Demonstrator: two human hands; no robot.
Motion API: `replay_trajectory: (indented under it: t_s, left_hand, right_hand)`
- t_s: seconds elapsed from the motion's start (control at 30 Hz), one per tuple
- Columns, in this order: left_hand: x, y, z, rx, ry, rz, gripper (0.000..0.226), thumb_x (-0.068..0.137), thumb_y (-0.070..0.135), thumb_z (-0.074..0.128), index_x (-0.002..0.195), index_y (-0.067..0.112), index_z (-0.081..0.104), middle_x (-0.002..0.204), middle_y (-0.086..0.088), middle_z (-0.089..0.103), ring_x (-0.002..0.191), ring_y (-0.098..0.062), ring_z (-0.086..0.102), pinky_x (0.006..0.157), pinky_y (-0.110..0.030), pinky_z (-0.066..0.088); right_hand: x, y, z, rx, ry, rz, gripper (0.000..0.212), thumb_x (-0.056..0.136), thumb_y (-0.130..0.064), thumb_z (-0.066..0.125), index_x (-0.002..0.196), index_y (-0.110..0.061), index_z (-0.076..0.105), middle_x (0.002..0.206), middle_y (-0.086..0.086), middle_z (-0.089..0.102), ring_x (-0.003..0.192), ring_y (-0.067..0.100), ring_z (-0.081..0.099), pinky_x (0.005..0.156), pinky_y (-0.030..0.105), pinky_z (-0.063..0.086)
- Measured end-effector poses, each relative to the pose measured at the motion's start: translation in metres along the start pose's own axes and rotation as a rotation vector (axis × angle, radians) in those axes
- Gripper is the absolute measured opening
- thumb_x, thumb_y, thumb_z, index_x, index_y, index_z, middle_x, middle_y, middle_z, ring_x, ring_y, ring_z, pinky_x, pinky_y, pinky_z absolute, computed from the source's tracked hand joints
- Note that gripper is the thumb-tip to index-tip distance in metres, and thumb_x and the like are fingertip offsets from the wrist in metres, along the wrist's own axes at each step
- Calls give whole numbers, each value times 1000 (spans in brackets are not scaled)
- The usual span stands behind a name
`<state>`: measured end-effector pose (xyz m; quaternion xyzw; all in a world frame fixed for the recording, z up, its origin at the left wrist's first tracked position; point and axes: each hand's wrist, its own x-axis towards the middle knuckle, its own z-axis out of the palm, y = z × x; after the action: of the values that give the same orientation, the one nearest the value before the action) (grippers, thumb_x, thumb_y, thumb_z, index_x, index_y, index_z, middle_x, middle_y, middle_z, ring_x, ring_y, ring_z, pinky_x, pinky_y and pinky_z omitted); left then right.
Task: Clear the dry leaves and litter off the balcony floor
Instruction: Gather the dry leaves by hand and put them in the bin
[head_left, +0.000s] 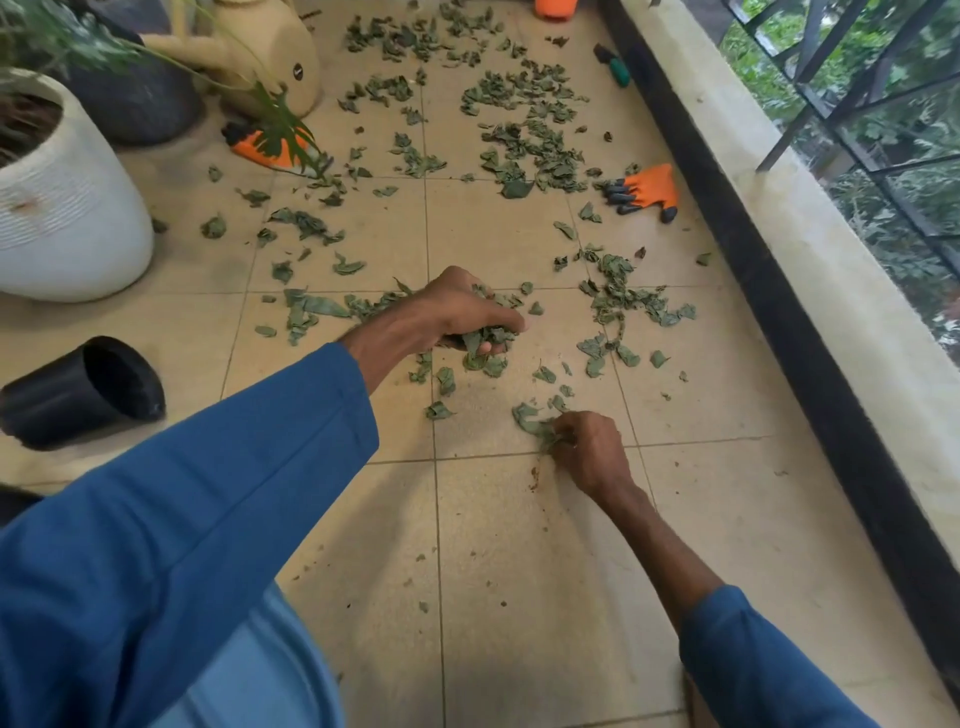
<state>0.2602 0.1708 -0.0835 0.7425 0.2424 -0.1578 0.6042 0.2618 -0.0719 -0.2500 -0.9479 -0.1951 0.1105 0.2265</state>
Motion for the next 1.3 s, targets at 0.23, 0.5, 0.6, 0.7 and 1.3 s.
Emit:
replay_trajectory:
  t_s: [0.23, 0.5, 0.6, 0.7, 1.3]
  left_hand:
    - [-1, -10, -14, 111, 19, 18, 47, 72, 17, 94, 109, -1, 70, 89, -14, 79, 68, -23, 73, 67, -35, 61]
    - [-4, -8, -12, 154, 11, 19, 49, 73, 18, 94, 108, 7, 61, 92, -14, 79, 61, -20, 70, 56, -30, 60]
    - [-5, -8, -12, 163, 3, 20, 53, 73, 17, 94, 113, 5, 62, 91, -15, 79, 65, -22, 70, 69, -37, 64]
    - [-6, -9, -11, 169, 2, 12, 53, 73, 18, 94, 110, 8, 57, 90, -15, 78, 61, -22, 68, 63, -34, 63]
    - [-12, -5, -8, 199, -18, 29, 41, 76, 16, 91, 94, 16, 55, 79, -11, 77, 53, -17, 66, 54, -27, 59]
  right_hand:
    - [31, -15, -16, 36, -55, -149, 22, 72, 1, 85, 88, -14, 80, 100, 7, 69, 84, 22, 66, 73, 30, 58]
    - [36, -44, 16, -193, -169, -273, 22, 79, -6, 78, 99, -14, 74, 123, 4, 65, 104, 24, 65, 85, 35, 55]
    - [33, -50, 23, -246, -89, -307, 16, 85, -2, 70, 98, -12, 72, 108, 4, 70, 89, 24, 68, 68, 30, 50]
    - [24, -58, 27, -345, -63, -346, 10, 94, -4, 60, 93, -10, 68, 90, 3, 67, 70, 20, 60, 59, 27, 41]
    - [22, -50, 30, -203, -129, -317, 14, 91, -10, 71, 104, -7, 76, 108, 10, 65, 84, 23, 66, 73, 28, 57]
